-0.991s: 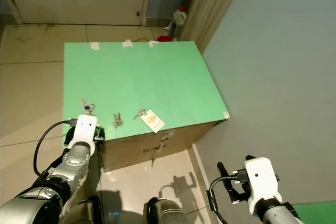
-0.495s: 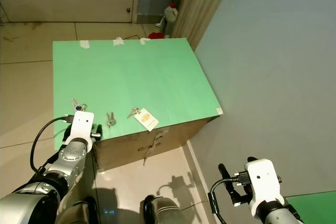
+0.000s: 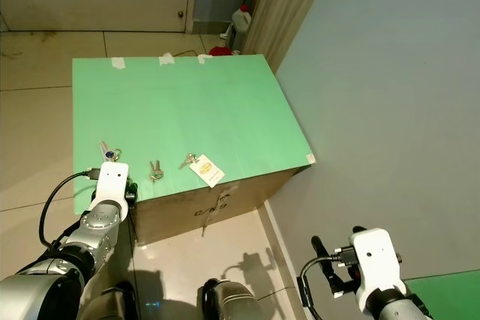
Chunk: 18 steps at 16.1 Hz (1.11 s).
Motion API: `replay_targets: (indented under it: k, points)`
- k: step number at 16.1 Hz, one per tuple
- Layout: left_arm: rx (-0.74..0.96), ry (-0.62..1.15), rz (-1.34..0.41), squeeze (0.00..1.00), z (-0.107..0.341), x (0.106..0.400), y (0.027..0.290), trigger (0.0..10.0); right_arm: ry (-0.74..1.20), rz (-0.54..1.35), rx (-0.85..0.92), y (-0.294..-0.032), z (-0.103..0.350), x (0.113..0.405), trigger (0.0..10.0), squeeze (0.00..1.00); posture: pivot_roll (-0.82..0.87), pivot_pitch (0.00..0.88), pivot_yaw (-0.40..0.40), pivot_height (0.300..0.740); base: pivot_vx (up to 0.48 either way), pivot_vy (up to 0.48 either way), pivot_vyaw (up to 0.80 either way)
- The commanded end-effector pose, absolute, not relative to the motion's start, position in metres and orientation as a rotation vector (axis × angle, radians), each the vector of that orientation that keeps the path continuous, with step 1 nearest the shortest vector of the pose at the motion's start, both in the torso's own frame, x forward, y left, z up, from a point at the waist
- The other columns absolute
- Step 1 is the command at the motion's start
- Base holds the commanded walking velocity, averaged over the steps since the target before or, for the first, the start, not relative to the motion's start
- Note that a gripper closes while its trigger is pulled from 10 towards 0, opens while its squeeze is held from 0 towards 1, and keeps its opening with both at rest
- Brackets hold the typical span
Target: Hang keys on a hook
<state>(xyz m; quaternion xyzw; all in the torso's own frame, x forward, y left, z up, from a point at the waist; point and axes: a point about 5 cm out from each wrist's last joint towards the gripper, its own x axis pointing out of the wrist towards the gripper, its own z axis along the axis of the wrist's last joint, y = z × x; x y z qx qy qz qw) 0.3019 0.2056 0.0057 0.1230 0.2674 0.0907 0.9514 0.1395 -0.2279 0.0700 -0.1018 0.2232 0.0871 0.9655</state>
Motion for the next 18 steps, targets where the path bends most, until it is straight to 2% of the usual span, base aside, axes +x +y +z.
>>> replay_targets:
  k: [1, 8, 10, 13, 18]
  points:
    - [0.230, 0.595, 0.171, 0.00, -0.002, 0.296, 0.202, 0.0, 0.469, 0.154, -0.225, -0.237, 0.073, 0.136, 10.0, 0.00, -0.44, 0.208, -0.257, 0.740, 0.000, 0.000, 0.00]
    - [0.265, 0.517, 0.118, 0.00, 0.008, 0.305, 0.198, 0.0, 0.480, 0.155, -0.218, -0.236, 0.067, 0.134, 10.0, 0.00, -0.41, 0.203, -0.231, 0.740, 0.000, 0.000, 0.00]
    - [0.318, 0.425, 0.042, 0.00, 0.012, 0.306, 0.187, 0.0, 0.475, 0.150, -0.200, -0.234, 0.058, 0.138, 10.0, 0.00, -0.38, 0.192, -0.209, 0.740, 0.000, 0.000, 0.00]
    - [0.297, 0.312, -0.006, 0.00, 0.019, 0.306, 0.181, 0.0, 0.455, 0.155, -0.173, -0.228, 0.049, 0.153, 10.0, 0.00, -0.31, 0.153, -0.172, 0.740, 0.000, 0.000, 0.00]
    - [0.180, 0.130, -0.070, 0.00, 0.053, 0.321, 0.173, 0.0, 0.359, 0.199, -0.120, -0.197, 0.041, 0.202, 10.0, 0.00, -0.17, 0.068, -0.103, 0.740, 0.000, 0.000, 0.00]
